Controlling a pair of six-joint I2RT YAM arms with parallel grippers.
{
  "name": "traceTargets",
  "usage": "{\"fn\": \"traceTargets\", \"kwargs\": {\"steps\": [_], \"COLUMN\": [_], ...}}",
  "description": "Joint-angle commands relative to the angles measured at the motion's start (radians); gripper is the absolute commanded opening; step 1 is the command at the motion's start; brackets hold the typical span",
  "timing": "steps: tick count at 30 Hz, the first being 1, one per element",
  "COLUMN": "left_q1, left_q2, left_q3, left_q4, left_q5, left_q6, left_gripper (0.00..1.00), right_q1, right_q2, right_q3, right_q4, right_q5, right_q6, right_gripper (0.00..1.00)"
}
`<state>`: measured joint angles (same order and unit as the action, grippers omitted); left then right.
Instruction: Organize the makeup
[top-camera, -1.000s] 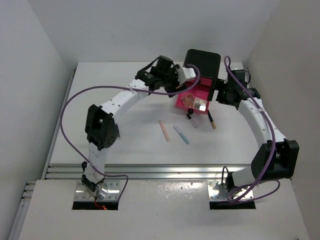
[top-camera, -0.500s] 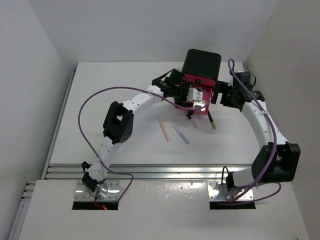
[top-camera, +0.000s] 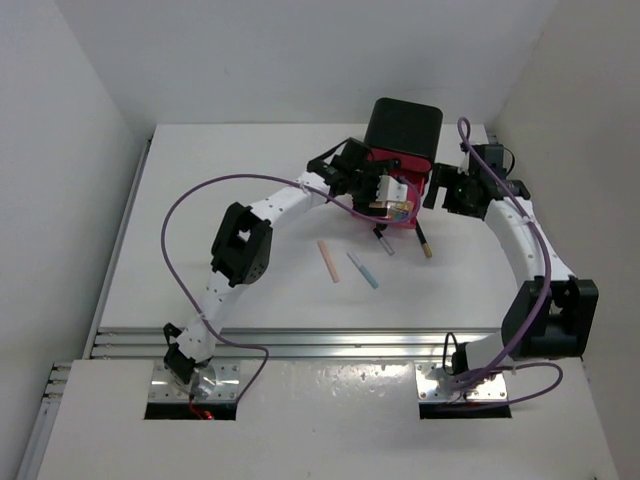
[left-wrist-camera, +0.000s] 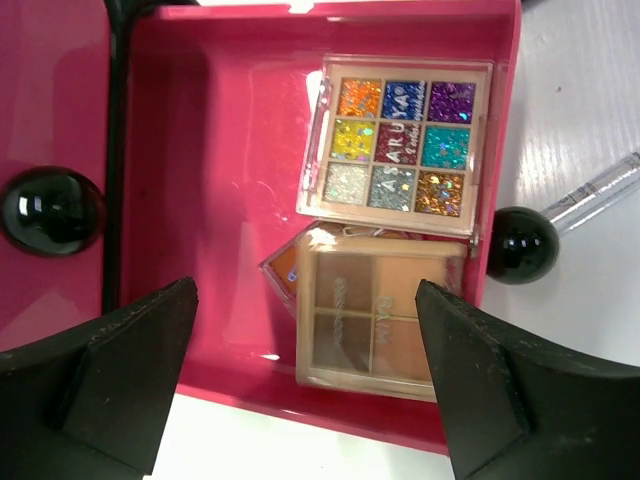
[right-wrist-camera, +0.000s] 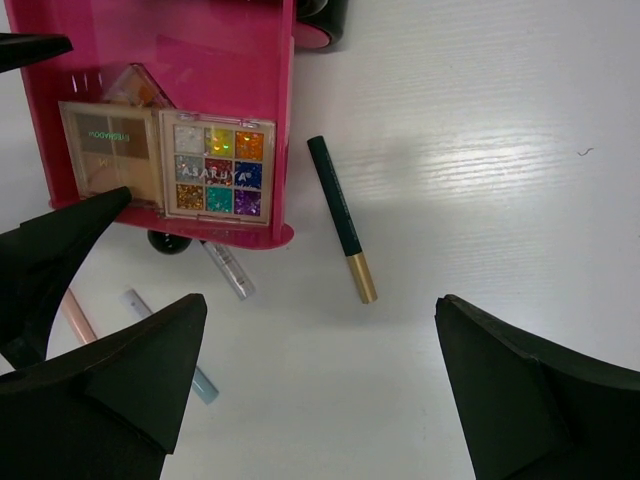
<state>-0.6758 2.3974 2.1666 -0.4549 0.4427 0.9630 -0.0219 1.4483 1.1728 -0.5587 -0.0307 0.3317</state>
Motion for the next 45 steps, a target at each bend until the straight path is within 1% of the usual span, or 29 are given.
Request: {"fn": "traceTargets", "kwargs": {"steps": [1,4,7,8,9,11,12,13,14,15,16,17,18,19,20,22,23,24,25,26,28,30,31,32,34,37,38,41,45], "left_q1": [-0.004,-0.004,0.027,0.038,0.048,0.087,0.102,0.137,0.157,0.18,0.227,0.252,0.277,0.321,0.341,0.376,0.406,0.419,0.433,0.458,0.488,0.524,0.524,0.535,0.535,0.535,0.535,0.535,0.535], "left_q2": [-0.05,-0.075,-0.119,-0.13,-0.144,-0.187,-0.205,-0.249,-0.277,-0.306,-0.338,-0.404,-0.438,-0.505,-0.506,-0.61,-0.642,-0.673,-0.72,-0.74,-0.767,-0.776,-0.776,-0.785,-0.796,-0.824,-0.824,-0.824,-0.834], "left_q3": [-0.014,0.008,0.038,0.048,0.048,0.048,0.048,0.004,-0.023,-0.059,-0.098,-0.188,-0.235,-0.329,-0.377,-0.48,-0.575,-0.617,-0.657,-0.721,-0.77,-0.826,-0.846,-0.863,-0.909,-0.947,-0.961,-0.972,-0.981], "left_q4": [0.033,0.073,0.13,0.174,0.194,0.219,0.229,0.229,0.229,0.229,0.229,0.229,0.217,0.203,0.203,0.203,0.203,0.203,0.203,0.203,0.203,0.212,0.246,0.263,0.304,0.326,0.326,0.335,0.358], "left_q5": [0.013,0.013,0.06,0.07,0.07,0.07,0.07,0.061,0.05,0.05,0.038,0.037,0.022,0.013,-0.002,-0.025,-0.025,-0.025,-0.025,-0.015,0.011,0.022,0.002,-0.015,-0.027,-0.036,-0.036,-0.047,-0.058], "left_q6": [-0.004,-0.062,-0.156,-0.193,-0.275,-0.357,-0.45,-0.501,-0.55,-0.642,-0.683,-0.719,-0.772,-0.788,-0.788,-0.799,-0.799,-0.785,-0.776,-0.776,-0.776,-0.776,-0.794,-0.826,-0.827,-0.827,-0.827,-0.817,-0.817], "left_gripper": [0.97,0.97,0.99,0.99,0.99,0.99,0.99,0.99,0.99,0.99,0.99,0.99,0.99,0.99,0.99,0.99,0.99,0.99,0.99,0.99,0.99,0.99,0.99,0.99,0.99,0.99,0.99,0.99,0.99], "right_q1": [-0.001,0.0,0.002,0.014,0.014,0.109,0.135,0.181,0.206,0.259,0.275,0.287,0.319,0.333,0.344,0.404,0.413,0.443,0.462,0.474,0.5,0.505,0.501,0.501,0.482,0.468,0.465,0.461,0.459], "right_q2": [0.02,0.02,-0.018,-0.035,-0.051,-0.069,-0.08,-0.088,-0.092,-0.103,-0.106,-0.109,-0.108,-0.103,-0.109,-0.043,-0.028,-0.013,0.03,0.044,0.085,0.118,0.141,0.152,0.201,0.253,0.294,0.351,0.388], "right_q3": [0.051,0.067,0.036,0.027,0.012,-0.01,-0.03,-0.059,-0.1,-0.122,-0.189,-0.212,-0.234,-0.281,-0.291,-0.295,-0.288,-0.277,-0.272,-0.26,-0.251,-0.23,-0.223,-0.204,-0.183,-0.157,-0.151,-0.085,-0.056], "right_q4": [0.003,-0.007,0.017,0.04,0.045,0.065,0.094,0.111,0.161,0.218,0.248,0.281,0.363,0.432,0.433,0.462,0.462,0.465,0.485,0.493,0.508,0.502,0.453,0.432,0.404,0.45,0.491,0.479,0.49], "right_q5": [-0.017,-0.015,-0.006,-0.002,0.008,0.063,0.086,0.15,0.17,0.198,0.21,0.225,0.241,0.259,0.271,0.304,0.351,0.388,0.396,0.406,0.44,0.471,0.479,0.48,0.445,0.39,0.379,0.379,0.387], "right_q6": [-0.011,-0.008,-0.007,-0.002,-0.005,-0.005,-0.006,-0.002,0.01,0.059,0.078,0.098,0.151,0.162,0.17,0.178,0.179,0.178,0.179,0.194,0.222,0.237,0.251,0.271,0.289,0.314,0.317,0.313,0.306], "right_gripper": [0.97,0.97,0.91,0.88,0.8,0.73,0.69,0.68,0.66,0.6,0.55,0.5,0.38,0.33,0.29,0.21,0.22,0.27,0.43,0.51,0.62,0.65,0.66,0.66,0.66,0.6,0.55,0.48,0.48]}}
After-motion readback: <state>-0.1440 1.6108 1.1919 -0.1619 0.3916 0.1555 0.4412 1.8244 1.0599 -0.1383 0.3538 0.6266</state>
